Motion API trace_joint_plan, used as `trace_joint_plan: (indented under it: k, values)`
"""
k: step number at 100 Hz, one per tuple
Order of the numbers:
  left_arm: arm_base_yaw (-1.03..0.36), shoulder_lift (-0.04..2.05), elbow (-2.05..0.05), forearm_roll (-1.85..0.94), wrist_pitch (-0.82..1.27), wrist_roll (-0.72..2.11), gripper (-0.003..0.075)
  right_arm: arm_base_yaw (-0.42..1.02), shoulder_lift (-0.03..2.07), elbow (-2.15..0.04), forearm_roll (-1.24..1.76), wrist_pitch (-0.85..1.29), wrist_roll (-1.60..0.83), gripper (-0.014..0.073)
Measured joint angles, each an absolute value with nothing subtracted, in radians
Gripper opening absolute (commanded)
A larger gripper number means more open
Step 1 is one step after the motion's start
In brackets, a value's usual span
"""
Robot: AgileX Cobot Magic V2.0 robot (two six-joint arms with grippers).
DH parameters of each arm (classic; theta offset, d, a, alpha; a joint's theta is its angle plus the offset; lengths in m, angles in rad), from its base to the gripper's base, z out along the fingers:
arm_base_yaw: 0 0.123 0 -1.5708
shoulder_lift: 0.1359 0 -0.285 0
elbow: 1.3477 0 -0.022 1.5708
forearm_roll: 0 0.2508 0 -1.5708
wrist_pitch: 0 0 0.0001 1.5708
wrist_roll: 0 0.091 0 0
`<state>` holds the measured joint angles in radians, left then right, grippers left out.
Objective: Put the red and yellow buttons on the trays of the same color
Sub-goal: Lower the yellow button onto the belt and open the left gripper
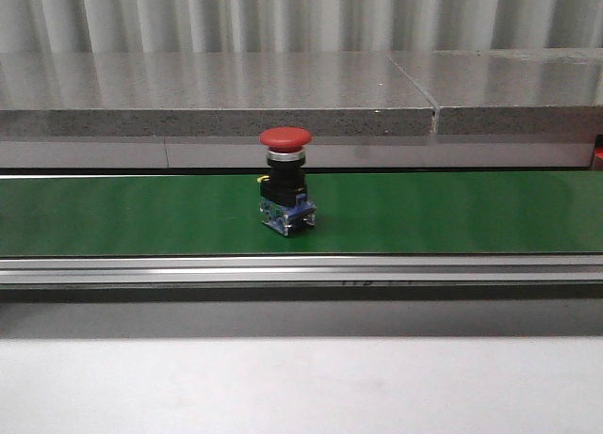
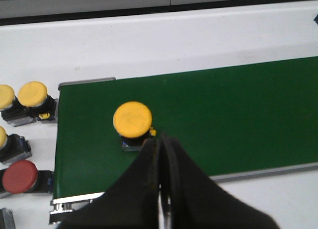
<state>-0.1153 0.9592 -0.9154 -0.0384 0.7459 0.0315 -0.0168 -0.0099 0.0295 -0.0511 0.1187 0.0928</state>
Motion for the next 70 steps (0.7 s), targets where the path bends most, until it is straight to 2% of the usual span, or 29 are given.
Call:
trace_joint_plan:
  k: [32, 57, 70]
  values:
    - [-0.115, 0.682, -0.719, -0.095, 0.750, 0.037, -0.0020, 0.000, 0.019, -0.052, -0.017, 0.162, 0.093, -0.0067]
    - [-0.115, 0.523, -0.668, -0.097, 0.793, 0.037, -0.0020, 0.003, 0.252, -0.313, -0.013, 0.451, 0.093, -0.0067]
    - [-0.115, 0.468, -0.666, -0.099, 0.808, 0.037, -0.0020, 0.003, 0.396, -0.439, -0.012, 0.529, 0.064, -0.0067]
